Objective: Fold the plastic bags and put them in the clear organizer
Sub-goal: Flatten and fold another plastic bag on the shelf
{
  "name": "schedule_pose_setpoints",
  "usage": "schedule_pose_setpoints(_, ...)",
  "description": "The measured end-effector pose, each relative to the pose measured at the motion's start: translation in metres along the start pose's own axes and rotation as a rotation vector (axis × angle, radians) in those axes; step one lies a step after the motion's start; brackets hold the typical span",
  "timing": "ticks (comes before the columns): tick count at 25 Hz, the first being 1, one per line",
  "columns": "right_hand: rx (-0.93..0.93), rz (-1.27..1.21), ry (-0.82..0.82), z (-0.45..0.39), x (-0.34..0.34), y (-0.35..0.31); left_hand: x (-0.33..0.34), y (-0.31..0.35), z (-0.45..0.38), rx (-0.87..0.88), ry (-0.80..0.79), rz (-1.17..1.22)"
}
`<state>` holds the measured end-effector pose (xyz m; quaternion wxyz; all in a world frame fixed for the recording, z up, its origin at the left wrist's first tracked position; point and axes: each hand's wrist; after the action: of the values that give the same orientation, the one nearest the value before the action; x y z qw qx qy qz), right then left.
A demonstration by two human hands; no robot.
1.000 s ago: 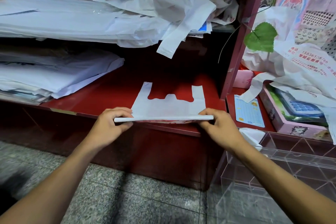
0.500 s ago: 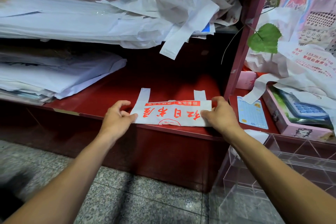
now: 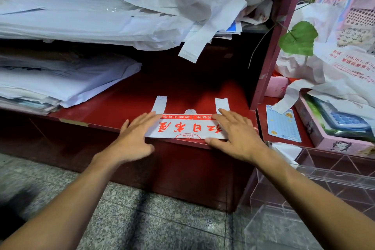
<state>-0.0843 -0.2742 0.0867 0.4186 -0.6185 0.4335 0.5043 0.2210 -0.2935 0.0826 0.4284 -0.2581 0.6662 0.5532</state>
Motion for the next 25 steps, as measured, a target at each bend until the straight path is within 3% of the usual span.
schedule_pose_setpoints(2, 0.004, -0.010, -0.095, -0.001, -0.002, 0.006, 0.004, -0.009, 0.000, 0.017, 0.030, -0.118)
schedule_pose_setpoints(5, -0.073, -0.002, -0.103, 0.001, -0.007, 0.012, 0.004, -0.009, -0.002, 0.063, 0.211, -0.160)
schedule_pose_setpoints(7, -0.116, 0.029, -0.093, 0.006, -0.011, 0.014, 0.007, -0.012, -0.002, 0.107, 0.238, -0.139)
schedule_pose_setpoints(12, -0.083, -0.242, -0.030, 0.011, -0.018, 0.026, 0.006, -0.025, 0.002, 0.175, 0.300, 0.180)
schedule_pose_setpoints(15, -0.073, -0.334, 0.025, 0.012, -0.016, 0.031, 0.005, -0.024, 0.002, 0.162, 0.297, 0.235)
schedule_pose_setpoints(18, 0.050, -0.469, 0.045, 0.012, -0.013, 0.030, 0.006, -0.027, 0.003, 0.181, 0.310, 0.280)
schedule_pose_setpoints(22, 0.274, -0.784, 0.032, 0.012, -0.020, 0.026, 0.001, -0.009, 0.004, 0.026, 0.352, 0.616)
schedule_pose_setpoints(25, 0.358, -0.838, 0.011, 0.009, -0.021, 0.025, 0.004, 0.002, -0.001, -0.063, 0.298, 0.748)
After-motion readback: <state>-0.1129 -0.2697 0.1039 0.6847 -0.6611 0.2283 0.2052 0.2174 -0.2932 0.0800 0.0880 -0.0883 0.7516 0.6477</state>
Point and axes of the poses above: each hand's wrist, its own z-axis away from the middle knuckle, its own x-axis out of the palm, y = z × x, and after that the axes turned 7 degrees about z, right-handed
